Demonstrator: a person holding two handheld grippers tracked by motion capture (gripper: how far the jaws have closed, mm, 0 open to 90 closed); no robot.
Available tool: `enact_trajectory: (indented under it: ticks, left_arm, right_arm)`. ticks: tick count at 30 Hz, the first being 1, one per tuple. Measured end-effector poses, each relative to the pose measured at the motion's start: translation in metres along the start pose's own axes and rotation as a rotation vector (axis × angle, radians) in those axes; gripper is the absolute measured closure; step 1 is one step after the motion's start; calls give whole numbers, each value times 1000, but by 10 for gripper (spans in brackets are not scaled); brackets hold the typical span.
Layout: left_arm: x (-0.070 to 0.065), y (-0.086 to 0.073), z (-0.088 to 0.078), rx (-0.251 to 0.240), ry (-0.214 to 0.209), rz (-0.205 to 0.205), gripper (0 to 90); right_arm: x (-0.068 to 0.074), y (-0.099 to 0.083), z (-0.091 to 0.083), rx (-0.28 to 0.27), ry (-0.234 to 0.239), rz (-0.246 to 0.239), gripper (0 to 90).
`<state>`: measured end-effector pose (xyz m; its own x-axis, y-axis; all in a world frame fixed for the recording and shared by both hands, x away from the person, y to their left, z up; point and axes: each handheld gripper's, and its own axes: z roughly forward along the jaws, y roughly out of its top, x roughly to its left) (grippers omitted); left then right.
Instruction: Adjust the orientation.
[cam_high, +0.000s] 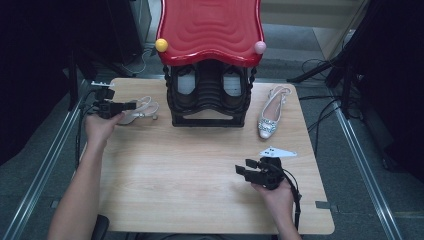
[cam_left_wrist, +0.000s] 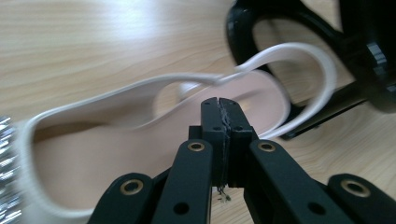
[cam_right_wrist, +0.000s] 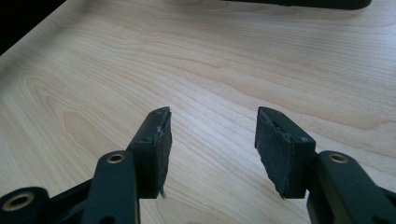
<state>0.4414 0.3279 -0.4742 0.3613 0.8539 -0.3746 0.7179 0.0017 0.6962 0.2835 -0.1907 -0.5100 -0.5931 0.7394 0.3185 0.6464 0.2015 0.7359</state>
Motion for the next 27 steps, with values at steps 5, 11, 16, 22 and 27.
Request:
enact_trajectory:
  ticks: [5,11,16,22,27]
  left_arm:
    - [-7,-1,9,34,-7,15,890]
    - [-8,-5,17,89,-2,32,886]
    - [-8,-8,12,108,6,36,885]
    - [-5,-14,3,130,17,26,886]
    - [-1,-18,-3,132,24,17,886]
  right_arm:
    - [-1,0,-1,-1,2,3,467]
    - [1,1,2,8,7,-3,466]
    - [1,3,5,8,15,-12,466]
    - [3,7,9,12,29,-22,466]
    - [5,10,14,17,35,-32,466]
